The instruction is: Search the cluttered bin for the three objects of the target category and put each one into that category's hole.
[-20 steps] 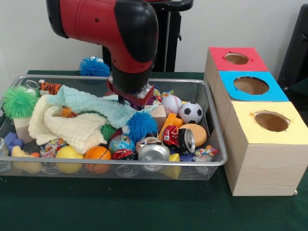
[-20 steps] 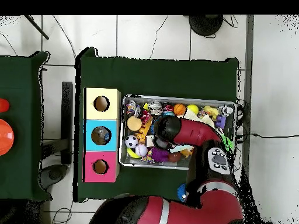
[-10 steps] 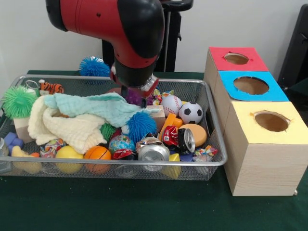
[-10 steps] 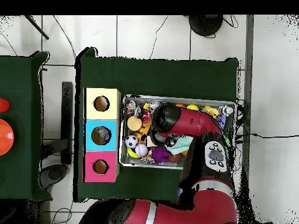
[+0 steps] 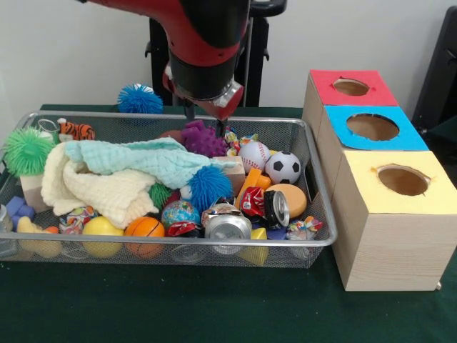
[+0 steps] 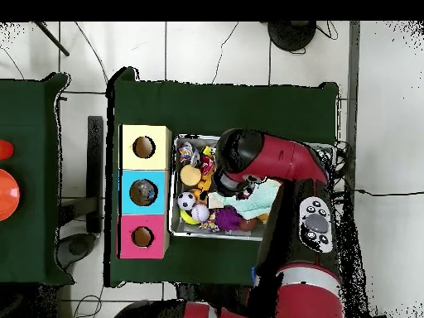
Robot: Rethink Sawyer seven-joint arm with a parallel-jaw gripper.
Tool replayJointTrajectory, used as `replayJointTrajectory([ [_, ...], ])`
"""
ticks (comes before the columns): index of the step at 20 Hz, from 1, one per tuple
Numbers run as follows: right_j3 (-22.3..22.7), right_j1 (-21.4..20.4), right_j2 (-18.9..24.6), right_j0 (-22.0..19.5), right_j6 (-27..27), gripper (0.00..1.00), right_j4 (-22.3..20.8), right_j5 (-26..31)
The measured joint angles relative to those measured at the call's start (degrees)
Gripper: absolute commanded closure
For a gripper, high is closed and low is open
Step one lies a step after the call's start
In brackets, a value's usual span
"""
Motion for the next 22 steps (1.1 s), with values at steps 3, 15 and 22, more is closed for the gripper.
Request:
replayJointTrajectory([
  [3,-1.03,-0.27,0.01,-0.05,0.00,0.00,0.85,0.00],
  [15,-6.01,5.41,0.35,0.54,0.00,0.00,4.35,-7.39],
  [22,-8.24,9.77,0.32,2.52,0.01,0.00,5.12,-10.52],
])
